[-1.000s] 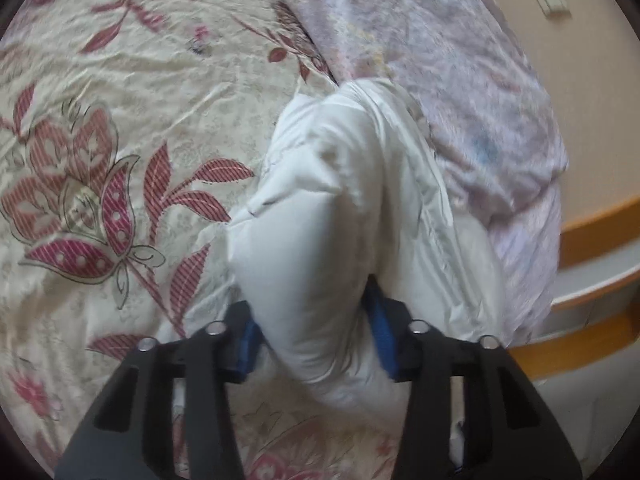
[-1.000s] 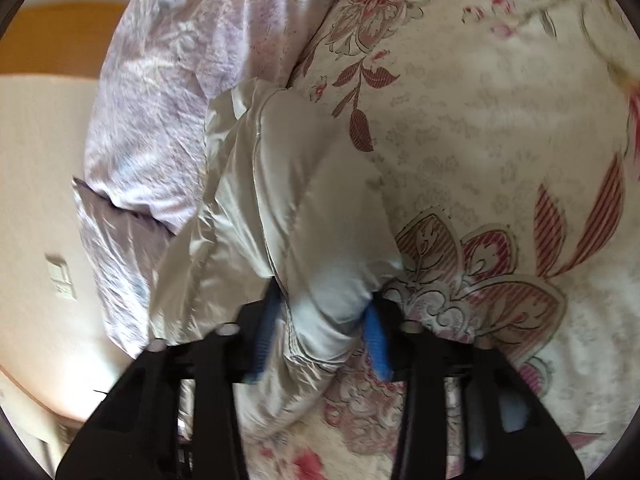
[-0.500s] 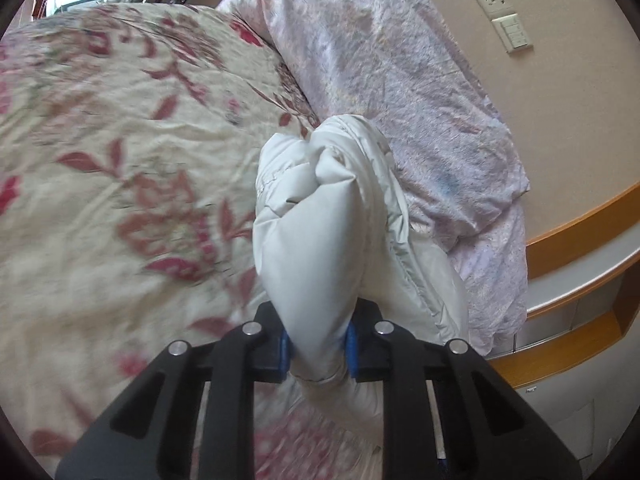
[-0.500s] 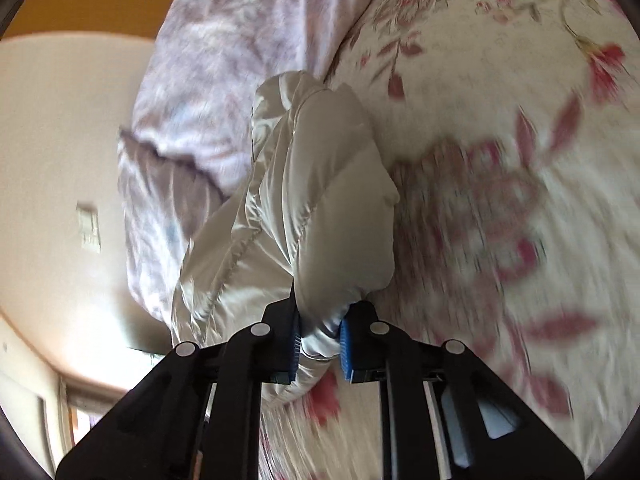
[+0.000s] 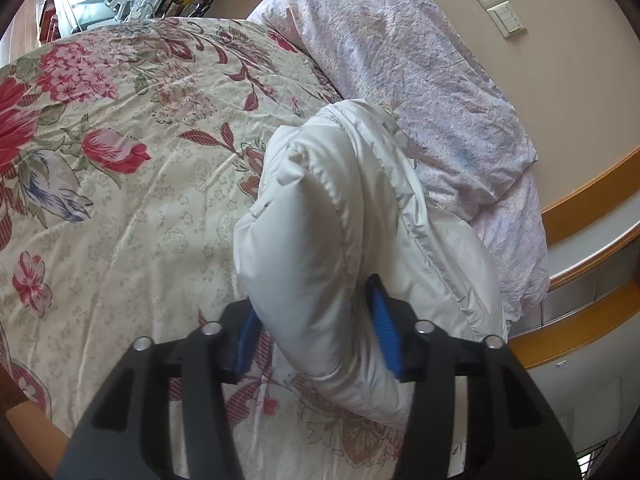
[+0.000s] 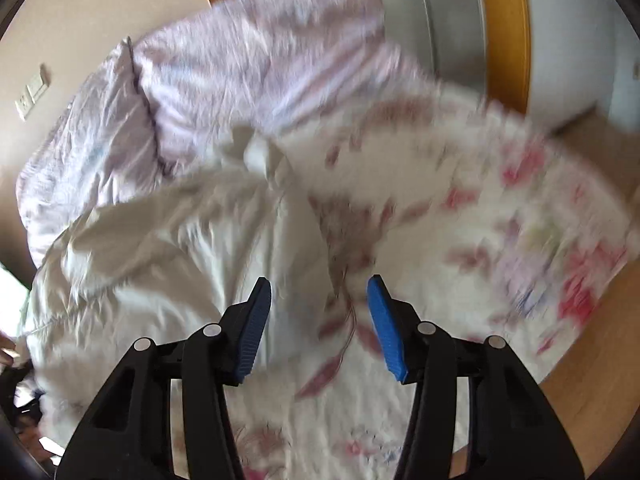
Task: Fold large clothes
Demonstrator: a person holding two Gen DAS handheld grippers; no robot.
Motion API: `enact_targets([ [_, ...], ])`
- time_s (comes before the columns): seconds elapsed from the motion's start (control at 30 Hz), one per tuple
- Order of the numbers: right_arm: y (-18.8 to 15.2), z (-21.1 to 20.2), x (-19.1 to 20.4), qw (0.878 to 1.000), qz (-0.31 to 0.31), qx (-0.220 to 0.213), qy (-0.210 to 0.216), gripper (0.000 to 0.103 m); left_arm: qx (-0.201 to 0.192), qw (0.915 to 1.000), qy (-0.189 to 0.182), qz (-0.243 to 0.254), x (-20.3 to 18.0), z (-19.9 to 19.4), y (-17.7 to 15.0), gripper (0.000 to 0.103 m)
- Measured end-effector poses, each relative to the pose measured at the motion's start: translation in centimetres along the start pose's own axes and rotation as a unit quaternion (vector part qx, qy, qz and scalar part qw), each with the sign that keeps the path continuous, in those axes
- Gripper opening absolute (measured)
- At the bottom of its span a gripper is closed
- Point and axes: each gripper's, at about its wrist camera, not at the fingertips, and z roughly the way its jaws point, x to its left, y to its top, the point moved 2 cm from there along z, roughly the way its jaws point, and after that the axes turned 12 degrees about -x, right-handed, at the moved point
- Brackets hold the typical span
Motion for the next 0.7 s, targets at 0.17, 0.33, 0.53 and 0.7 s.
enact_targets([
  [0.17, -0.3, 1.8, 9.6, 0.992, -0.062, 0.009, 0.114, 0.052, -0.005, 1.0000, 0.002, 0.007, -0.1, 0.4, -0.1, 0.069],
  [0.33, -2.0, 4.5, 15.9, 0.982, -0.113, 0.022, 0.147, 0.052, -0.009, 0.9999, 0.003, 0.006, -0.3, 0.9, 0.0, 0.073],
  [0.53, -5.1, 7.3, 16.1, 0.981, -0.133, 0.062, 0.130, 0.055, -0.004, 1.0000, -0.001, -0.007, -0.3, 2.2, 0.2, 0.074],
  [0.7, -6.3, 8.0, 17.1, 0.976, -0.171, 0.065, 0.116, 0.057, -0.006, 0.9998, -0.008, -0.014, -0.3, 3.1, 0.5, 0.074],
])
